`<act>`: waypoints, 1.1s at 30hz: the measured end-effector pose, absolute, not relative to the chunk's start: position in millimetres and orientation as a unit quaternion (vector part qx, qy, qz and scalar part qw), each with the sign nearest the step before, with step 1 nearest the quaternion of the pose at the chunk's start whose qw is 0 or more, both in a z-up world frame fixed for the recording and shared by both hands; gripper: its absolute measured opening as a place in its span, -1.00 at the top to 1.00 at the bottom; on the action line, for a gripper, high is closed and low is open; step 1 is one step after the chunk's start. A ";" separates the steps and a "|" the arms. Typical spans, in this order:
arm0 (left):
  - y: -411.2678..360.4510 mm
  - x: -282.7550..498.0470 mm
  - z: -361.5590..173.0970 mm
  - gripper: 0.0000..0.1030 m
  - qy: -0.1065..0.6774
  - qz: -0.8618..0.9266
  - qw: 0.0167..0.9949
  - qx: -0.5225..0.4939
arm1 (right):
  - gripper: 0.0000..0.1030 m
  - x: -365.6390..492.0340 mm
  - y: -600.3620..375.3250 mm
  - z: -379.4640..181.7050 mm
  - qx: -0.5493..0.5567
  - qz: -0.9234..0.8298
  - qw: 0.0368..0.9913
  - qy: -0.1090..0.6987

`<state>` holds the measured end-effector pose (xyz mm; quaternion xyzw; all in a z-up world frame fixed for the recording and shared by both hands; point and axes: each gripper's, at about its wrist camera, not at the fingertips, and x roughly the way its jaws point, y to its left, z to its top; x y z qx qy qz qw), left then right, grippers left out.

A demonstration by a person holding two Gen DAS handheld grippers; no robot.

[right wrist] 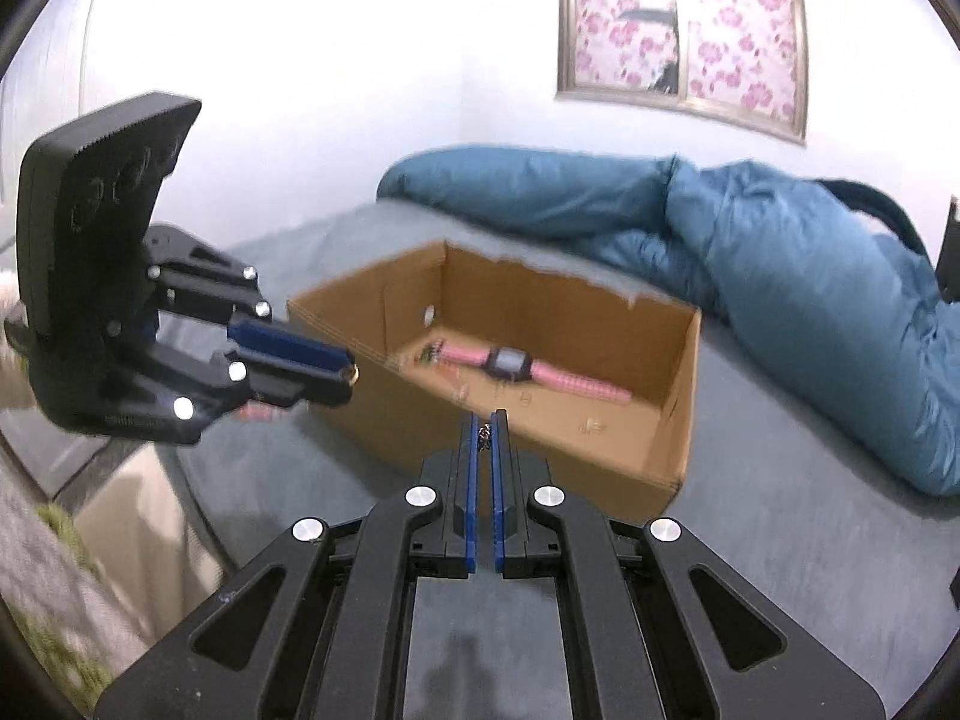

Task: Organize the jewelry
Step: 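Carry the held ring and chain with both tools over the box, then open both tools to drop the ring and chain into the box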

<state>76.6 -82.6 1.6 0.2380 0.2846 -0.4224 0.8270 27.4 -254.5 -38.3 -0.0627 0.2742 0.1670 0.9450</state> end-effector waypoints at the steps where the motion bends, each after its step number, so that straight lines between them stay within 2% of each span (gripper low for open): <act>1: -83.4 79.5 5.3 0.78 0.282 -0.421 0.830 0.235 | 0.96 28.0 -257.4 -33.9 -0.058 0.167 0.947 0.268; 9: -91.2 109.2 20.6 0.78 0.265 -0.398 0.848 0.230 | 0.96 50.9 -261.4 -24.1 -0.046 0.152 0.957 0.243; 33: -104.3 183.4 -19.8 0.78 0.320 -0.361 0.848 0.221 | 0.96 108.8 -256.0 -58.4 -0.042 0.133 0.941 0.309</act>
